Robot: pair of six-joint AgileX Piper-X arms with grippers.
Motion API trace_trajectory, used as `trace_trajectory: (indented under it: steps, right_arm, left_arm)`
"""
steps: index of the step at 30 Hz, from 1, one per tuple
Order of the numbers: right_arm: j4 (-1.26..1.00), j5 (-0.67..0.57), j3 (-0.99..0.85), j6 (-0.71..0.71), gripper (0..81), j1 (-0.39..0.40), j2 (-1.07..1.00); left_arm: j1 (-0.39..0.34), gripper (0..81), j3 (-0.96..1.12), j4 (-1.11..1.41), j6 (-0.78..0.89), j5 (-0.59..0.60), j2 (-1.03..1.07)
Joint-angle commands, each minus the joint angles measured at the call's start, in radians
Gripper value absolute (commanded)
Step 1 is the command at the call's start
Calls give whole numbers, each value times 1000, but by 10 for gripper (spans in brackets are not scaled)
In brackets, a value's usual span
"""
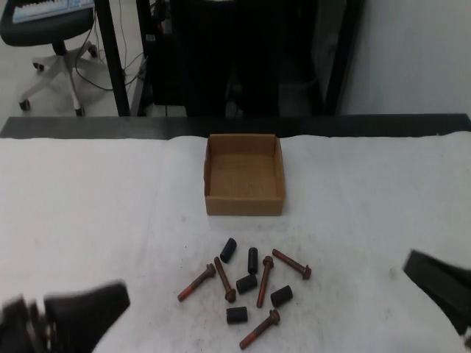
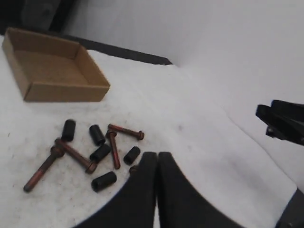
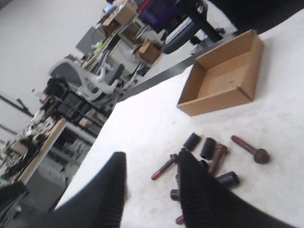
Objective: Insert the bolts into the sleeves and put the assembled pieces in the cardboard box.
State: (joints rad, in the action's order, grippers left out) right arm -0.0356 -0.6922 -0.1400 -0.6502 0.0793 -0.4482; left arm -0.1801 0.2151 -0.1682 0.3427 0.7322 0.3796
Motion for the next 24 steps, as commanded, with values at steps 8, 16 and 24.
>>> trace_trajectory:
  steps: [8, 16, 24]
  right_arm:
    - [263, 3, -508, 430, 351, 225, -488]
    - [601, 273, -727, 796, 351, 280, -680]
    - [675, 327, -739, 917, 351, 231, -686]
  left_arm:
    - [-21, 369, 461, -487, -365, 100, 542]
    - [-196, 435, 729, -774, -729, -271, 832]
    - [-396, 435, 805, -759, -947, -540, 1024]
